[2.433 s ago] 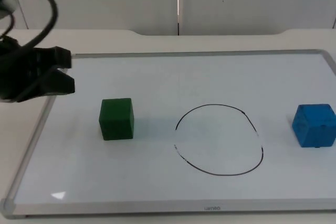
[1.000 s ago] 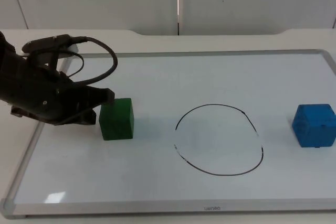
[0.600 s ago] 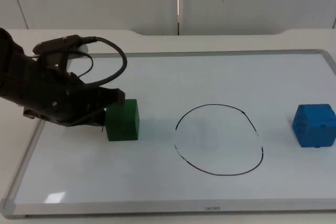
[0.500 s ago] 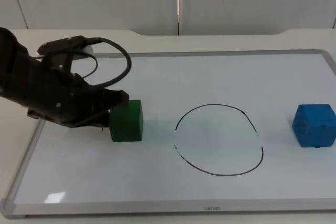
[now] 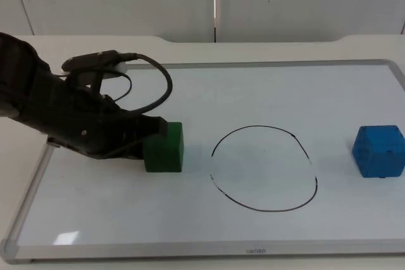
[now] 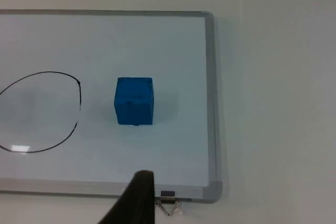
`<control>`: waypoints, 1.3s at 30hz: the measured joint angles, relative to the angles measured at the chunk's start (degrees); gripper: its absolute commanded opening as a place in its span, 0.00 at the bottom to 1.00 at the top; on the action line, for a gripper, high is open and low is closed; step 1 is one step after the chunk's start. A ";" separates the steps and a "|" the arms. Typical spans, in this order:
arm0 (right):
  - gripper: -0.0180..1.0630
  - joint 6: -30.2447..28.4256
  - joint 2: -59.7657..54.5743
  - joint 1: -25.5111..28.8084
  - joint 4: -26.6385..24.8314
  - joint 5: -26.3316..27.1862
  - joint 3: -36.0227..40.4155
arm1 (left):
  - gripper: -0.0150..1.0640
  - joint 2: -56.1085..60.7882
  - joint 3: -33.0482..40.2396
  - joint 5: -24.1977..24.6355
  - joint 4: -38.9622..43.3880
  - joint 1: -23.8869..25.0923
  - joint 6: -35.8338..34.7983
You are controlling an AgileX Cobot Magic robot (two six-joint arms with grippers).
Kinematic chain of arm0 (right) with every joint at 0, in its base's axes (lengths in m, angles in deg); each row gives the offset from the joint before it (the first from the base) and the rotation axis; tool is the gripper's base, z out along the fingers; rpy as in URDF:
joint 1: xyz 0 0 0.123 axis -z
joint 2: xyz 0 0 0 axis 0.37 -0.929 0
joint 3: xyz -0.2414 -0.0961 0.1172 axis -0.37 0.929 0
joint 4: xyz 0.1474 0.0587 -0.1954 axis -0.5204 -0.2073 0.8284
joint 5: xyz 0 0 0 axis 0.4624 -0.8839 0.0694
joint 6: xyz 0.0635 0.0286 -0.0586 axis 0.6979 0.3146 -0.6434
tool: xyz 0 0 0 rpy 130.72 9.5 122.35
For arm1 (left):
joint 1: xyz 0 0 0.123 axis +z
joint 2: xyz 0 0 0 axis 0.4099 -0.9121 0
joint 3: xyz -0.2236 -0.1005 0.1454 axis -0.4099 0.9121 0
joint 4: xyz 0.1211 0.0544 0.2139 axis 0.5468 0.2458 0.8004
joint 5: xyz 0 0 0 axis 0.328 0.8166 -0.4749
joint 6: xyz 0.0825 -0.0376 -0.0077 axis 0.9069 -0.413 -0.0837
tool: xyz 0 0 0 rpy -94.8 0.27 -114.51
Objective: Push the two cubes into the marked area.
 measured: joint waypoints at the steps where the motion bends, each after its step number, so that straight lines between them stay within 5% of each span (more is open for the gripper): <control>1: 0.99 0.00 0.00 0.00 0.00 0.00 0.00 | 0.01 0.00 0.00 0.04 0.00 -0.43 0.00; 39: 0.99 -0.13 0.00 0.00 0.00 0.00 0.00 | 0.01 0.00 -1.11 2.92 0.00 -3.46 0.00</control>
